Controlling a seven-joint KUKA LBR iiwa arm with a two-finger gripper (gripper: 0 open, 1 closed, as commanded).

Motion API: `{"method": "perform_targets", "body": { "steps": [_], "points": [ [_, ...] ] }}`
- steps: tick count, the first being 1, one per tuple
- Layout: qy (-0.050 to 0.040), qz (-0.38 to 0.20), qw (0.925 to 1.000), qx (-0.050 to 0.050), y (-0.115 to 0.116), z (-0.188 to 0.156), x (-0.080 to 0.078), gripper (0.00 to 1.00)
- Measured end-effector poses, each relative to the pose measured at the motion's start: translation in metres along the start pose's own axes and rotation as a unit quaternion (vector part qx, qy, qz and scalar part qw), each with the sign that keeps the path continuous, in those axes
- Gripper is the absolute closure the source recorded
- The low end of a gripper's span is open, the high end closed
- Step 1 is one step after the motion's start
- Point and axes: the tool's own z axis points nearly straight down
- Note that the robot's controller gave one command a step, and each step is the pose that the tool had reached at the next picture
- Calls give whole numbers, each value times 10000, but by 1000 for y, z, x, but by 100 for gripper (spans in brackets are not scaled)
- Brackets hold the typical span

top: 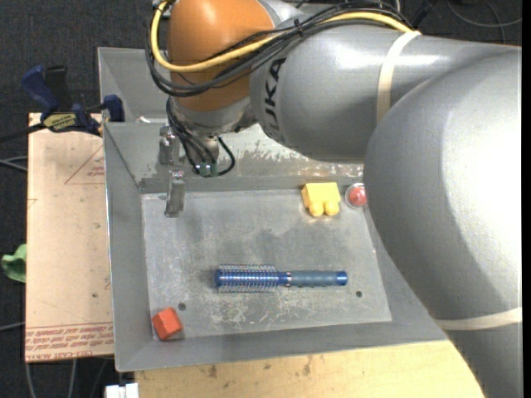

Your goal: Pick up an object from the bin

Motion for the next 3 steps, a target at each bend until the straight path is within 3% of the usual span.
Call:
{"method": "perform_targets", "body": {
  "steps": [1, 2, 3],
  "points": [
    [1, -104, 9999, 16, -52, 54, 34, 0],
    [0, 282, 9996, 14, -119, 109, 66, 0],
    [-50, 489, 9988, -4, -167, 124, 162, 0]
  ]
}}
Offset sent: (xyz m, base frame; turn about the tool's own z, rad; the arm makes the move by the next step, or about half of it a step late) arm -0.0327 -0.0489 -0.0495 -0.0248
